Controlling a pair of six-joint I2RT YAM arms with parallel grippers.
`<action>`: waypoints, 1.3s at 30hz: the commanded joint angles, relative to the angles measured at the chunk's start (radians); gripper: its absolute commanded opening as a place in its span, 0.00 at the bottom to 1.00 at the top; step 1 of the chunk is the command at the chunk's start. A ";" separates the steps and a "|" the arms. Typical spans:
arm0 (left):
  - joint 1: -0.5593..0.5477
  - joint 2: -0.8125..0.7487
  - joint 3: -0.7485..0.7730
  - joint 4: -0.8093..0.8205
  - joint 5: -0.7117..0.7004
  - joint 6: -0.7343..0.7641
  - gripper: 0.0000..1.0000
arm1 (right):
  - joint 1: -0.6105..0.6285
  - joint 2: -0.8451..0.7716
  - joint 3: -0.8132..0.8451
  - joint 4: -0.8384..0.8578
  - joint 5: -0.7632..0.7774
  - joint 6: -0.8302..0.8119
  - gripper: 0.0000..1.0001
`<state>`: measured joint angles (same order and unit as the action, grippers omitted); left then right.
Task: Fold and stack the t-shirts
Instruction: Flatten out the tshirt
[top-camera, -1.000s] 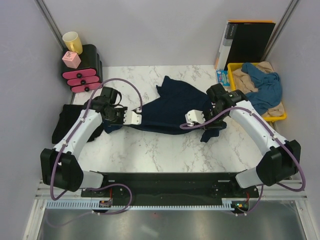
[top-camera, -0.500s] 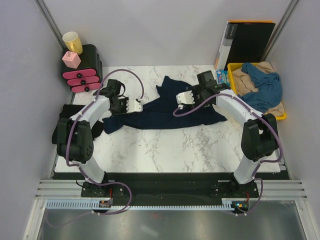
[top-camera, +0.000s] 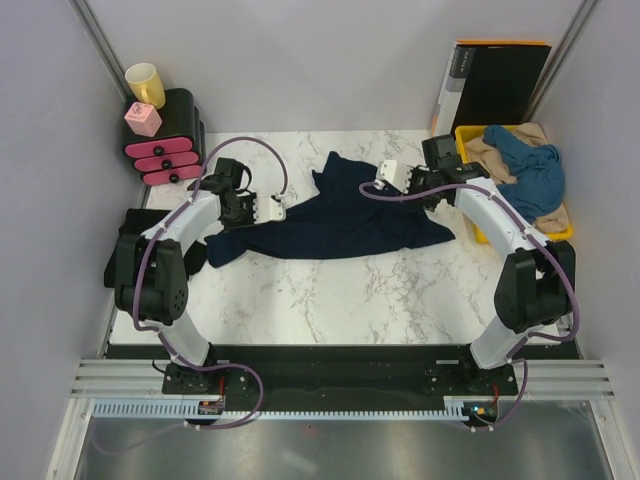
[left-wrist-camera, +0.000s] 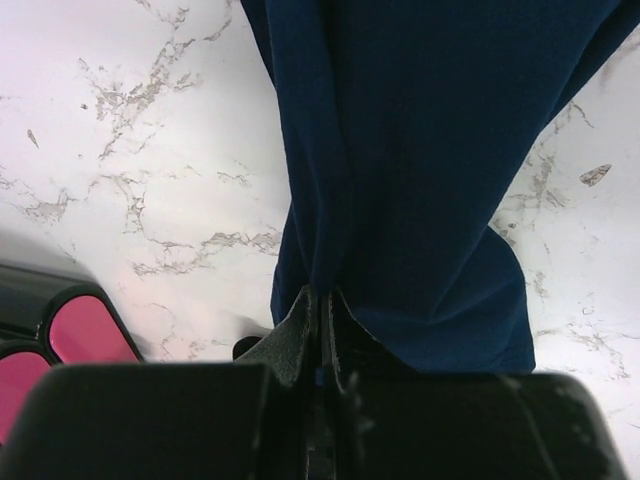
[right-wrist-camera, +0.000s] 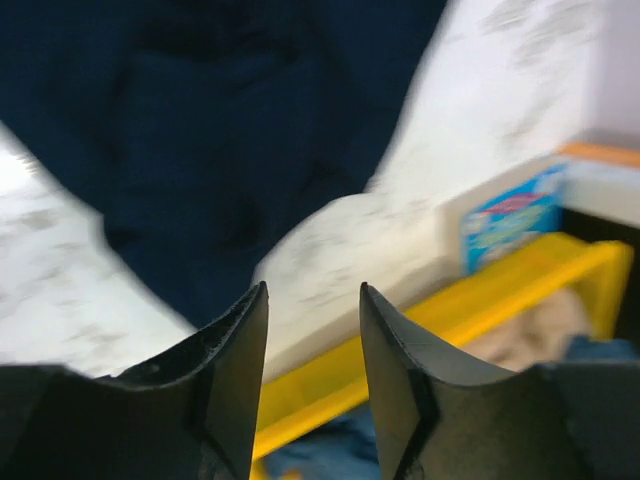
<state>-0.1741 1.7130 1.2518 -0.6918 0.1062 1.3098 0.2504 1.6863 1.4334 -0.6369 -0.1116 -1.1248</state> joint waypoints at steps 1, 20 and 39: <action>-0.001 0.008 0.011 0.020 -0.017 -0.038 0.02 | -0.013 -0.001 -0.080 -0.295 -0.185 0.209 0.48; -0.044 0.000 0.038 0.018 -0.060 -0.040 0.02 | -0.286 0.358 0.176 -0.435 -0.698 0.396 0.48; -0.062 0.004 0.055 0.018 -0.089 -0.064 0.02 | -0.316 0.454 0.214 -0.532 -0.744 0.359 0.49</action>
<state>-0.2253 1.7256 1.2644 -0.6819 0.0288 1.2743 -0.0612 2.1635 1.6588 -1.1179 -0.8013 -0.7319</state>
